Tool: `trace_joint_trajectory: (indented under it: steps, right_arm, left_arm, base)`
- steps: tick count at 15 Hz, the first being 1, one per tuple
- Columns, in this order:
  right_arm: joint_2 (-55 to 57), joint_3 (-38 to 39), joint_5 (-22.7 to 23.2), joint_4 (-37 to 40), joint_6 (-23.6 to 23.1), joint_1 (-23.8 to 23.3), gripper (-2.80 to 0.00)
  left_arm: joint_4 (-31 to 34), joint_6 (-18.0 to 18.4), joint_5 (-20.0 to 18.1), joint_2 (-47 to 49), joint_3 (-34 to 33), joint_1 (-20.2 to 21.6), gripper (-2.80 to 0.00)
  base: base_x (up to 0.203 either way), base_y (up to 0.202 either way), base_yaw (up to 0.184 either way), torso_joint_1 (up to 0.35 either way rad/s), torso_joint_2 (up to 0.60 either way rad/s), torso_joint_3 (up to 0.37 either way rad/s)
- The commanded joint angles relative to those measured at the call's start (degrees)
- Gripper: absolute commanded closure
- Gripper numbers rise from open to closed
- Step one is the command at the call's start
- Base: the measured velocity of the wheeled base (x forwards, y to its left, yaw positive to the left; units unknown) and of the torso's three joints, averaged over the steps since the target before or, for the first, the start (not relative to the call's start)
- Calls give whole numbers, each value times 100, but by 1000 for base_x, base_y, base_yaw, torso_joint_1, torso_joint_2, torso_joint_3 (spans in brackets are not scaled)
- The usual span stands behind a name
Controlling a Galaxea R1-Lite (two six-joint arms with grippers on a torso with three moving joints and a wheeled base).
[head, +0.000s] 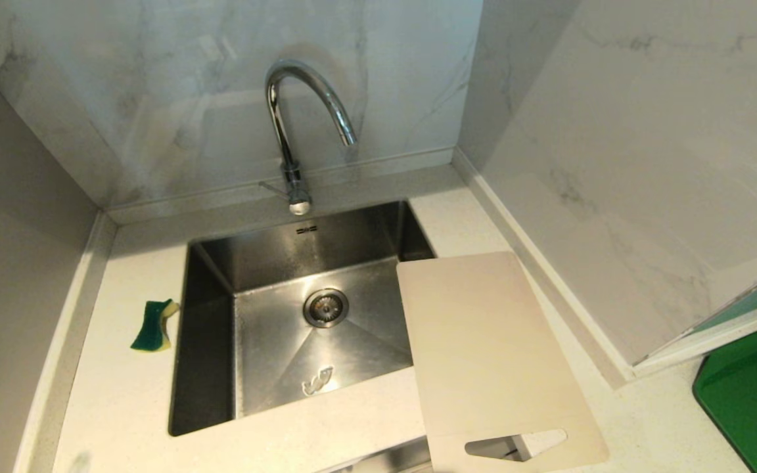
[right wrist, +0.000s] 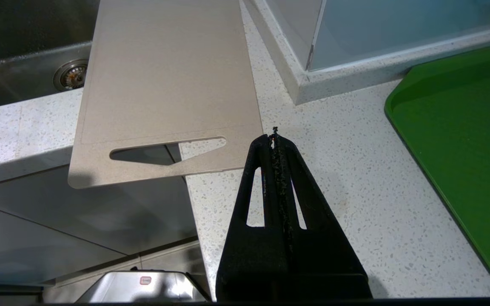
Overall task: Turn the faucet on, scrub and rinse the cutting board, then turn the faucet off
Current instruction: Turn on the tap
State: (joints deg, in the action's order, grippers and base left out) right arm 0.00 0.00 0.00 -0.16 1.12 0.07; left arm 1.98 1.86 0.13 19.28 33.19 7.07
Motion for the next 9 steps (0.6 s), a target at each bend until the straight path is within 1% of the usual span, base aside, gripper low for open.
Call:
trace_joint_trajectory:
  steps: [1, 4, 6, 9]
  right_arm:
    - [0, 9, 0, -2, -7, 1, 0]
    - [0, 9, 9, -11, -59, 1, 0]
    - [0, 9, 9, -11, -59, 1, 0]
    - [0, 9, 9, -11, -59, 1, 0]
  left_arm:
    - [-148, 132, -39, 1004, 717, 351, 0]
    - [-208, 277, -22, 1678, 1303, 412, 0]
    - [-214, 300, 11, 2118, 1738, 417, 0]
    - [-215, 307, 180, 2851, 2463, 412, 0]
  base:
    - [0, 0, 0, 0, 0, 0]
    - [0, 0, 0, 0, 0, 0]
    - [0, 0, 0, 0, 0, 0]
    - [0, 0, 0, 0, 0, 0]
